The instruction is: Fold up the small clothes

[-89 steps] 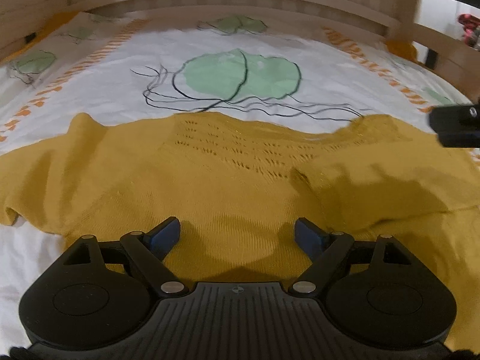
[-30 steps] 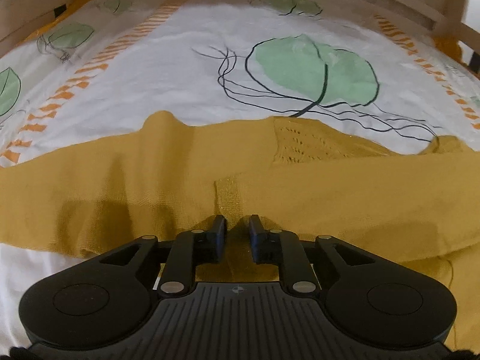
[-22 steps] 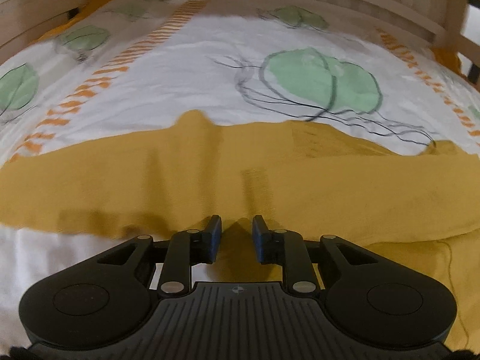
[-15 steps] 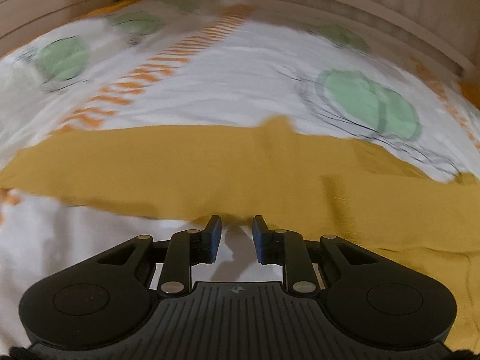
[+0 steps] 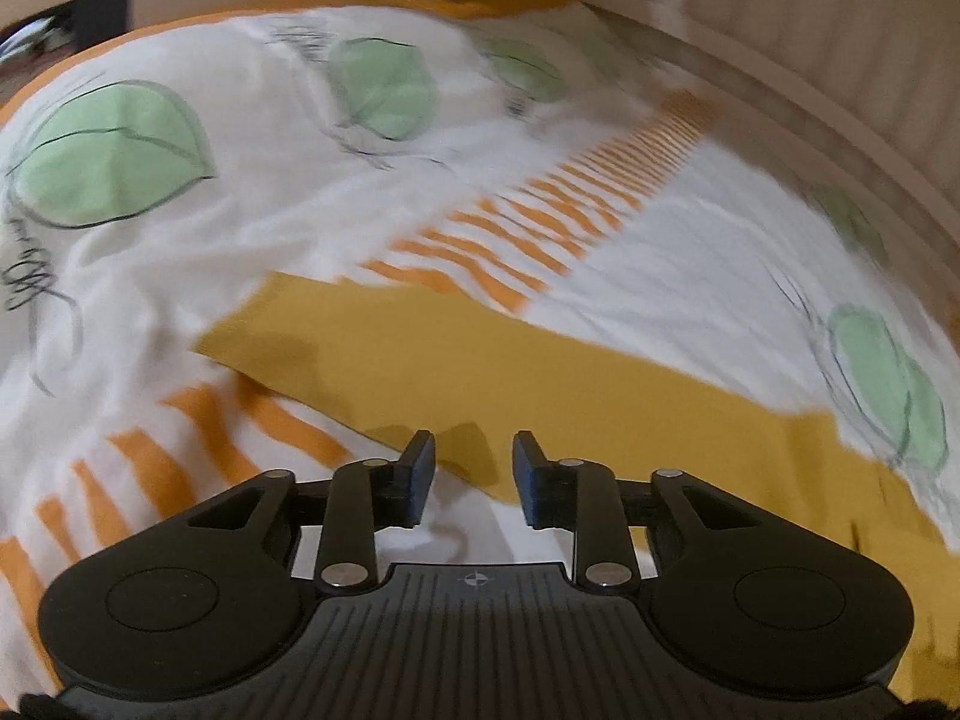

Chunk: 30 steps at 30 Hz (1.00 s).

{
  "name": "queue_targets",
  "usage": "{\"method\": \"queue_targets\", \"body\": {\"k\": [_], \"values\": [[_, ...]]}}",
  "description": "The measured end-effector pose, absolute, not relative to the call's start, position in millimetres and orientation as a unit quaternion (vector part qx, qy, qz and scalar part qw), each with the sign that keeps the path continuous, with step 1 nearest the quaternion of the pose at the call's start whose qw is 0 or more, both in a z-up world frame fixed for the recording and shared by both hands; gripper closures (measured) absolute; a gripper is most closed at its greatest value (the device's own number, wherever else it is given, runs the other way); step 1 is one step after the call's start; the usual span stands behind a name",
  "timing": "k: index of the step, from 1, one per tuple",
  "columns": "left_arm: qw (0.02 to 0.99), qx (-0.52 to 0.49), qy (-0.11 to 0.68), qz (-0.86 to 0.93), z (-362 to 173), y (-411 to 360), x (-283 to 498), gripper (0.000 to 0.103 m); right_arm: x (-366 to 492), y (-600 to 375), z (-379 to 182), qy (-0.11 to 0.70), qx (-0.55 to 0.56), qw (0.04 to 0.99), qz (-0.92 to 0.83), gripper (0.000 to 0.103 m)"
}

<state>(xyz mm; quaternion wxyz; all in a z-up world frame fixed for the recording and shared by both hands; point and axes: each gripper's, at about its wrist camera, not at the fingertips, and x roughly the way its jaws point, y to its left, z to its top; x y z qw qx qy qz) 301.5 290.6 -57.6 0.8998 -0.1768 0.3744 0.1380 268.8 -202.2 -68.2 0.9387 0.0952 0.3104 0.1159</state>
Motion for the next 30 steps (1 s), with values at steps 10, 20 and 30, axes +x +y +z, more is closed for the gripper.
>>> {"method": "queue_targets", "body": {"k": [10, 20, 30], "values": [[0.873, -0.275, 0.361, 0.178, -83.1, 356.0, 304.4, 0.071, 289.1, -152.2, -109.1, 0.316, 0.063, 0.943, 0.088, 0.038], [0.863, -0.316, 0.334, 0.208, -82.2, 356.0, 285.8, 0.069, 290.0, -132.3, -117.6, 0.317, 0.006, 0.945, 0.075, 0.029], [0.888, -0.258, 0.329, 0.19, -94.2, 351.0, 312.3, 0.039, 289.9, -133.5, -117.5, 0.317, 0.007, 0.945, 0.076, 0.029]]}}
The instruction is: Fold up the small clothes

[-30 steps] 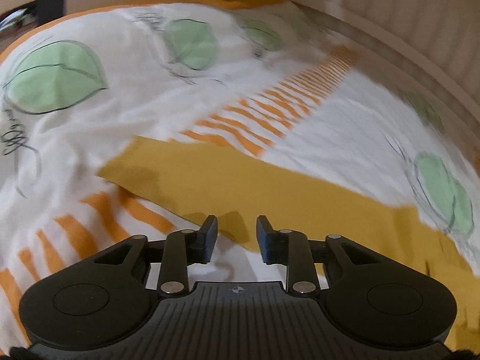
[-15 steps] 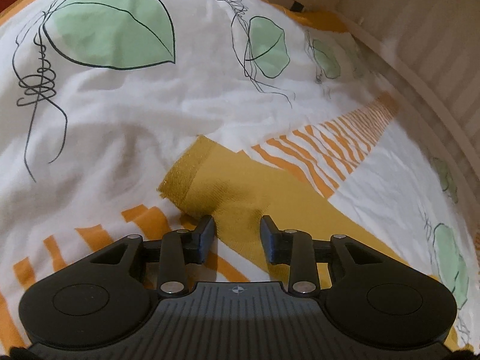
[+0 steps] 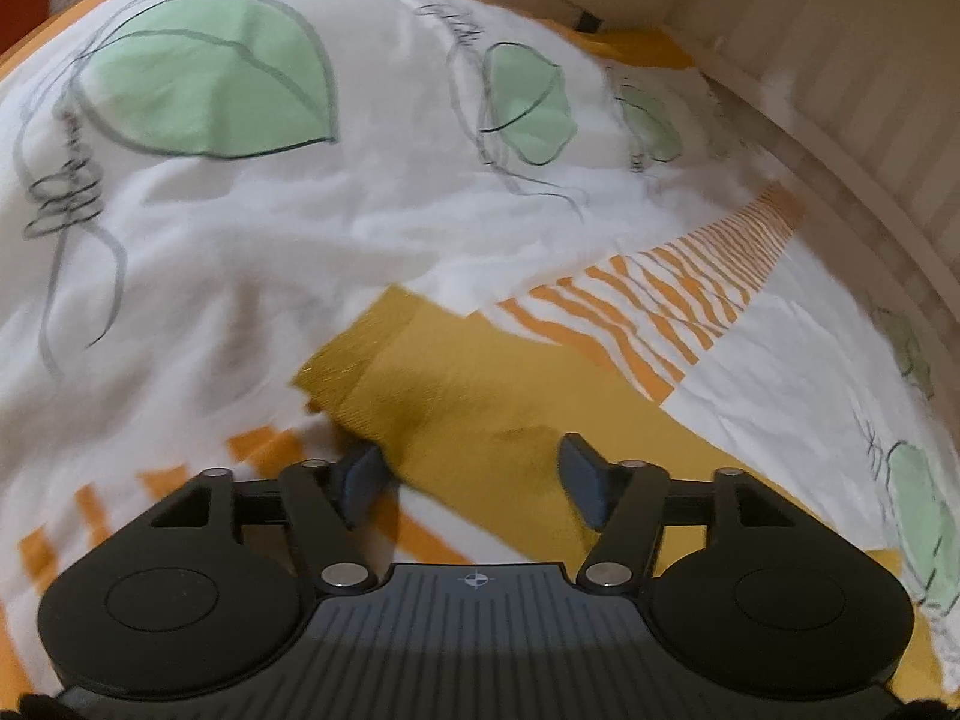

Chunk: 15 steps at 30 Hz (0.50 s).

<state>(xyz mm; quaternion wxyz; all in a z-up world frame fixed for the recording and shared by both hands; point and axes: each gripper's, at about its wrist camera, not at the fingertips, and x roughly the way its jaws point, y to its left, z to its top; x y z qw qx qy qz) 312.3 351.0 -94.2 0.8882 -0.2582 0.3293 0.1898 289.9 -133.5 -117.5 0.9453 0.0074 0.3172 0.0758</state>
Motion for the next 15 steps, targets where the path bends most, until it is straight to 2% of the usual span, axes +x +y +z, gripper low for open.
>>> {"method": "queue_targets", "body": {"k": [2, 8, 11, 15], "values": [[0.894, -0.256, 0.323, 0.178, -95.4, 351.2, 313.4, 0.035, 289.8, -133.6, -117.4, 0.317, 0.008, 0.945, 0.076, 0.029], [0.88, -0.336, 0.29, 0.166, -99.7, 370.6, 306.2, 0.037, 290.3, -132.6, -117.8, 0.316, 0.004, 0.946, 0.075, 0.028], [0.869, -0.363, 0.284, 0.179, -101.3, 377.1, 303.0, 0.058, 290.1, -131.2, -118.2, 0.316, 0.001, 0.946, 0.074, 0.028], [0.855, -0.4, 0.272, 0.187, -103.6, 387.5, 298.2, 0.1, 290.6, -130.6, -118.5, 0.316, -0.001, 0.946, 0.073, 0.028]]}}
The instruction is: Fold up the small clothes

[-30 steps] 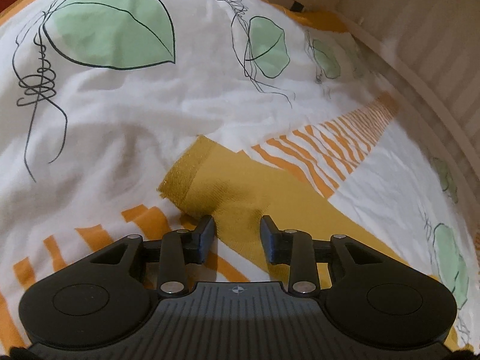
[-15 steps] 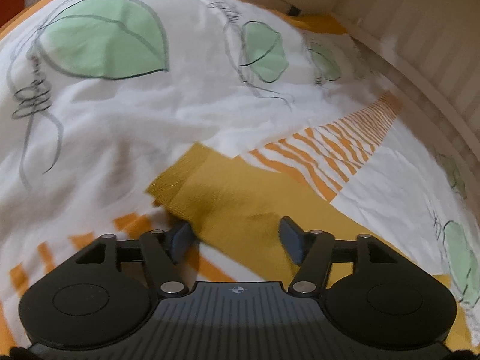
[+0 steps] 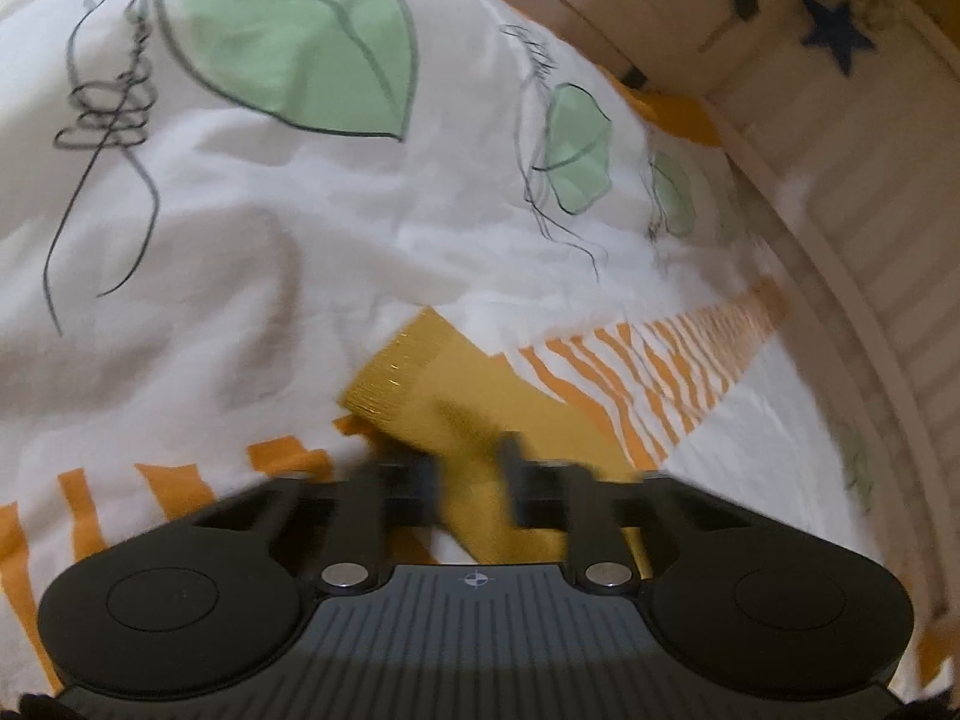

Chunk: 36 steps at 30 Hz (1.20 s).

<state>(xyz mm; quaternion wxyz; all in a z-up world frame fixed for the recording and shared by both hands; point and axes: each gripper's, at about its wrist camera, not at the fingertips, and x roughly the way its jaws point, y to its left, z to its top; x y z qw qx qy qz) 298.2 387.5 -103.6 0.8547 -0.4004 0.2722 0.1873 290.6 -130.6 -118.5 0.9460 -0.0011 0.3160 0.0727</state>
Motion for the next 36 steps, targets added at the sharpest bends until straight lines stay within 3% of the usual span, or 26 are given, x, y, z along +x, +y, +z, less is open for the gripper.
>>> {"method": "queue_targets", "body": {"k": [12, 23, 29, 36], "values": [[0.927, -0.279, 0.206, 0.141, 17.3, 344.1, 309.8, 0.1, 293.7, -132.5, -116.3, 0.326, 0.006, 0.942, 0.078, 0.027], [0.972, -0.157, 0.162, -0.06, 118.5, 168.3, 321.2, 0.1, 282.0, -173.9, -78.5, 0.329, 0.072, 0.936, 0.098, 0.025], [0.957, -0.144, 0.183, -0.173, 108.4, 53.2, 330.4, 0.1, 253.0, -221.0, -68.3, 0.325, 0.091, 0.939, 0.069, 0.025], [0.926, -0.139, 0.275, -0.216, 28.7, -55.6, 342.1, 0.099, 227.3, -264.7, -71.0, 0.331, 0.108, 0.937, 0.035, 0.025]]}}
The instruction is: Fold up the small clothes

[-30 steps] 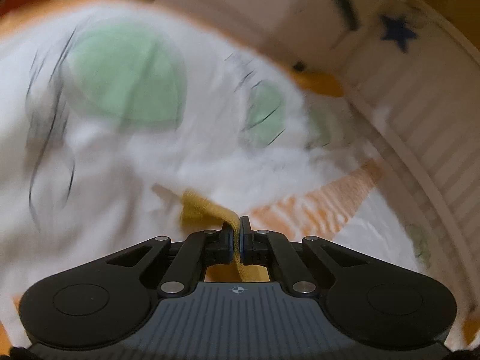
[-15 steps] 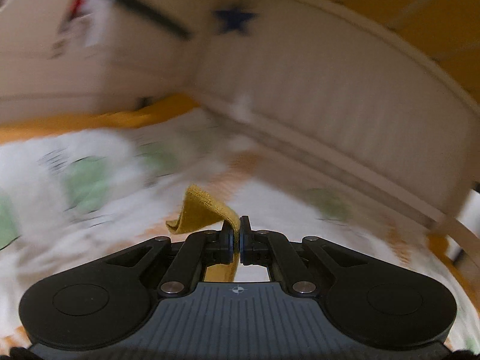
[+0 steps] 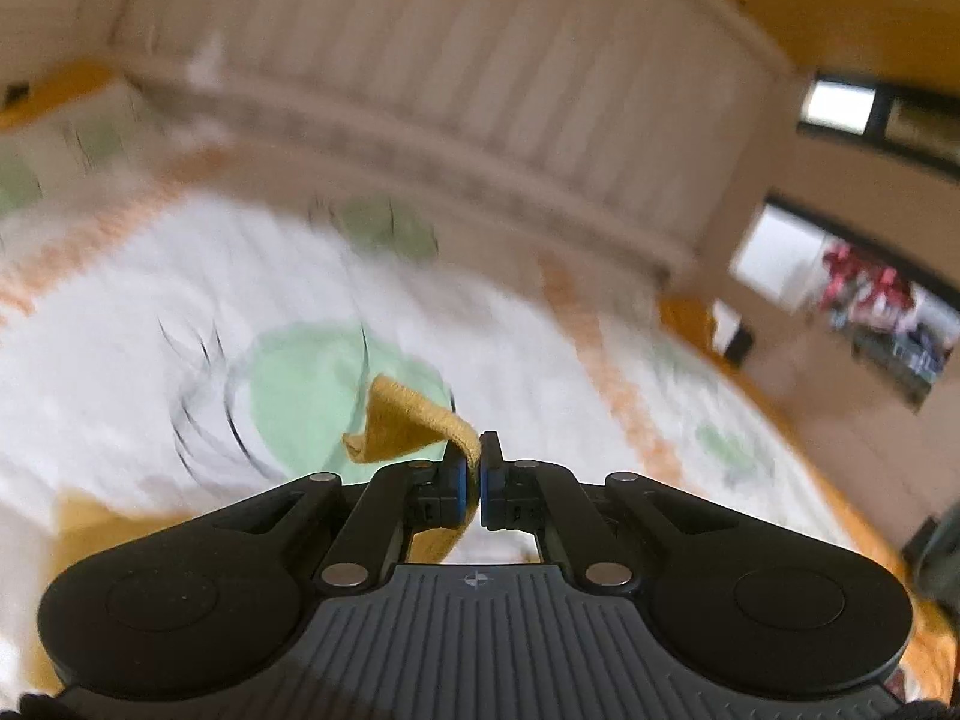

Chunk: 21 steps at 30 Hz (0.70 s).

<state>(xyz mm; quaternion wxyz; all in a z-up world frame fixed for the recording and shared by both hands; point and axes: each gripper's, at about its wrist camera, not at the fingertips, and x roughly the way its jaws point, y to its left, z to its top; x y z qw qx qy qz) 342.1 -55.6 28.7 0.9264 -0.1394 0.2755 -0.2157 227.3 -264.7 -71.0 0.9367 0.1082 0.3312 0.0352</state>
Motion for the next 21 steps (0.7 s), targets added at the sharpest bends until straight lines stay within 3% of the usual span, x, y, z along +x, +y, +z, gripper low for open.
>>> {"method": "queue_targets", "body": {"k": [3, 6, 14, 21], "values": [[0.918, -0.117, 0.31, -0.218, -6.1, -84.8, 344.2, 0.095, 224.4, -279.4, -74.3, 0.336, 0.12, 0.934, 0.024, 0.025], [0.916, -0.093, 0.319, -0.226, -12.4, -94.0, 340.4, 0.077, 223.3, -288.3, -76.0, 0.338, 0.135, 0.931, 0.013, 0.025], [0.94, -0.041, 0.248, -0.232, 14.4, -75.5, 288.9, 0.068, 227.0, -287.9, -73.6, 0.335, 0.138, 0.932, 0.012, 0.025], [0.942, 0.001, 0.298, -0.155, -28.8, -21.6, 267.0, 0.067, 237.0, -275.0, -64.1, 0.326, 0.125, 0.936, 0.032, 0.025]]}}
